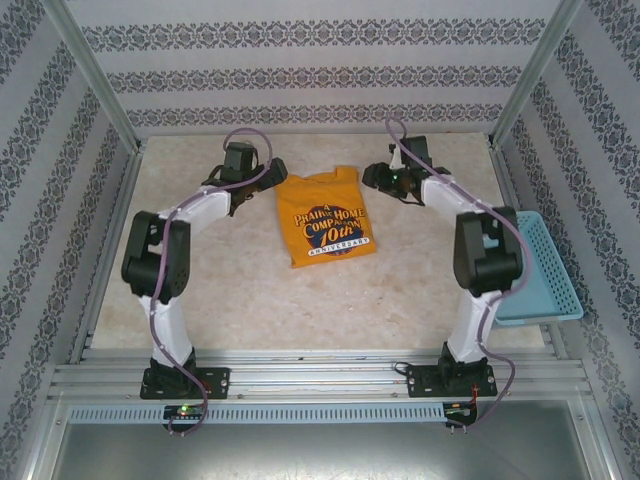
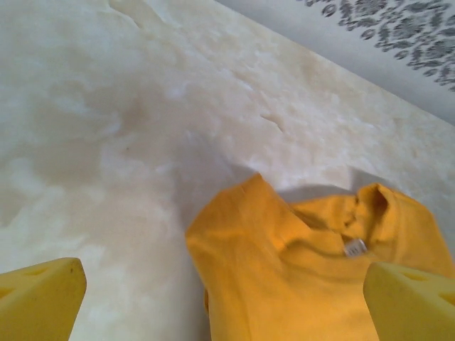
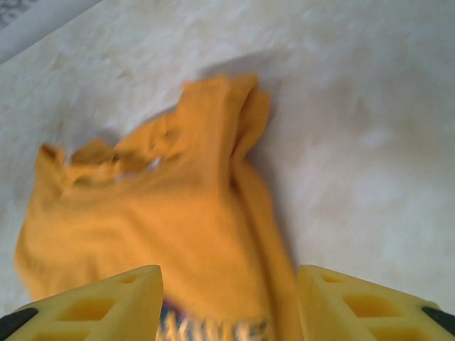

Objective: Fold the inside-out t-shirt

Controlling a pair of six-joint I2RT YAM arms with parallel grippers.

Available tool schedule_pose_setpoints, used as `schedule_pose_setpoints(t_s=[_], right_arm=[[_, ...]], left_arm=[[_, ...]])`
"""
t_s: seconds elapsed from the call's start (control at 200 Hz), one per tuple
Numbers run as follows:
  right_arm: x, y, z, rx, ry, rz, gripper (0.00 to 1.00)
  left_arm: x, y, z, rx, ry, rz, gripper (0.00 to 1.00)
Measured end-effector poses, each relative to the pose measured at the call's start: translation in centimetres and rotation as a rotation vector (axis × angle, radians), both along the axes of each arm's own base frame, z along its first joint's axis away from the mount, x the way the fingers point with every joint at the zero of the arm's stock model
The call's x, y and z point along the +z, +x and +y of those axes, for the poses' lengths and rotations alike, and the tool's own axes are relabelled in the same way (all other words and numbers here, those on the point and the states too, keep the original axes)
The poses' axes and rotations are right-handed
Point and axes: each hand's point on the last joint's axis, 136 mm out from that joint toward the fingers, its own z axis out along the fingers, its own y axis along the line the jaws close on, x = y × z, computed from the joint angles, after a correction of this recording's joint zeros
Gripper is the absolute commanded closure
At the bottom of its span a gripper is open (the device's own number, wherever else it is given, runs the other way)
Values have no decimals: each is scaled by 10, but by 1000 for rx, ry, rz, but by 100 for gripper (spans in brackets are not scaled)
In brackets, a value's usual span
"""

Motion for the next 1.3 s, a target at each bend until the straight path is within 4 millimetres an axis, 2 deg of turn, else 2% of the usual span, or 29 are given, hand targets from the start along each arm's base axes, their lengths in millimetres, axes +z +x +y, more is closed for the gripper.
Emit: schedule_pose_setpoints(t_s=[0.105,0.135,0.215,0.275,0.335,0.43,0.515,0.654,0.759,0.854,0.959,1.029,1.214,1.299], right_arm=[[13,-44,30,90,-18,-23,48],[13,-57,40,117,-25,-24,48],[6,-85,61,182,-35,-13,48],[-5,-100,65,201,-44,15,48],[-16,-109,59,195,-60,45,49],[-27,-118,55,181,-65,73,49],[-30,-126,61,187,-54,83,51],[-34,-136,81,205,3,85,54],[-43,-133,86,187,32,107,56],[-59,-129,83,145,51,138,59],[-86,-134,68,74,55,206,61],[-100,-138,56,27,65,239,63],[-97,-140,50,0,110,216,64],[-93,-144,44,-14,83,218,64]], left_arm=[[13,-34,-4,-19,-1,1,0],[10,-43,-7,-31,-6,10,0],[-2,-59,-15,-62,-25,45,8],[-17,-64,-21,-82,-44,85,14],[-27,-65,-29,-103,-74,117,19],[-37,-70,-43,-128,-131,159,26],[-37,-81,-63,-155,-183,171,33],[-45,-120,-106,-229,-261,206,36],[-50,-139,-136,-285,-310,230,40],[-62,-141,-154,-306,-360,241,45],[-95,-145,-154,-282,-378,285,50],[-94,-145,-154,-283,-408,264,51],[-93,-163,-144,-288,-413,251,50],[-92,-172,-136,-274,-377,275,46]])
